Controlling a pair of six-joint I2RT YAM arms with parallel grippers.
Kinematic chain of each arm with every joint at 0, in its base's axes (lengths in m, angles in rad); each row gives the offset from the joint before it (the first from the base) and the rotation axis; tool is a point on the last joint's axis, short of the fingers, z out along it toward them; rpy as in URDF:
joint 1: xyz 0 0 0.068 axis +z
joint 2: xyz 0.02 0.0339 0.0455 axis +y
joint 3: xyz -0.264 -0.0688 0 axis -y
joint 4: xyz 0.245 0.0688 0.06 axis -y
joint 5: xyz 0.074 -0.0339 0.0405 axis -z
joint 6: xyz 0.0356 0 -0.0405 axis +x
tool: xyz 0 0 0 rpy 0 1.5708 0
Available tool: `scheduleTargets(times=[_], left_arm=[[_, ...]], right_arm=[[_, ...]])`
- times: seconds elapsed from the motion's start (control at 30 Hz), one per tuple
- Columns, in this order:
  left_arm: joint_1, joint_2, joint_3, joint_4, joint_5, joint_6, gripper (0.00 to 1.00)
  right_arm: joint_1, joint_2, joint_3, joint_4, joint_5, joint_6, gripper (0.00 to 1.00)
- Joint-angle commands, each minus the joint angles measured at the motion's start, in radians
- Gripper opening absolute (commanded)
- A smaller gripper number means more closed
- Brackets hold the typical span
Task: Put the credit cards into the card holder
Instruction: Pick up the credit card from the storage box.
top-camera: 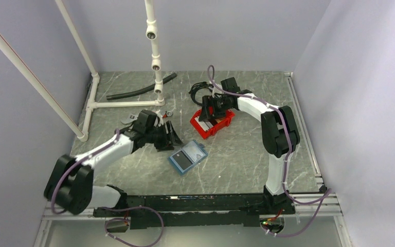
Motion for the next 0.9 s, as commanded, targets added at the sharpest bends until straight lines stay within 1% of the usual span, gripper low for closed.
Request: scheduleTargets(times=[0.0, 0.1, 0.2, 0.3, 0.43, 0.53, 0.6, 0.7, 0.87], left_arm=[[0.026, 0.199, 0.112, 0.137, 0.008, 0.028, 0.60], [0.038, 0.343, 0.203, 0.190, 0.054, 0.022, 0.48], [0.038, 0.453, 0.263, 0.262, 0.077, -0.001, 0.42], [0.035, 0.556, 0.341, 0.270, 0.101, -0.013, 0.36], [0.031, 0.650, 0.402, 0.312, 0.115, -0.028, 0.33], [0.029, 0.698, 0.422, 0.325, 0.116, -0.038, 0.32], [0.028, 0.721, 0.435, 0.331, 0.115, -0.043, 0.32], [0.024, 0.761, 0.462, 0.332, 0.120, -0.050, 0.31], [0.008, 0.813, 0.513, 0.333, 0.123, -0.061, 0.31]], right_arm=[[0.009, -0.033, 0.021, -0.003, 0.064, -0.022, 0.79], [0.005, -0.028, 0.031, -0.003, 0.075, -0.021, 0.81], [0.004, 0.016, 0.080, -0.048, 0.076, -0.047, 0.82], [0.003, 0.033, 0.082, -0.050, 0.091, -0.055, 0.84], [-0.014, 0.039, 0.069, -0.023, 0.087, -0.051, 0.89], [-0.028, 0.080, 0.087, -0.030, 0.035, -0.041, 0.99], [-0.028, 0.097, 0.085, -0.022, -0.001, -0.037, 1.00], [-0.028, 0.101, 0.047, 0.034, -0.074, -0.005, 1.00], [-0.027, 0.076, -0.007, 0.100, -0.176, 0.043, 0.94]])
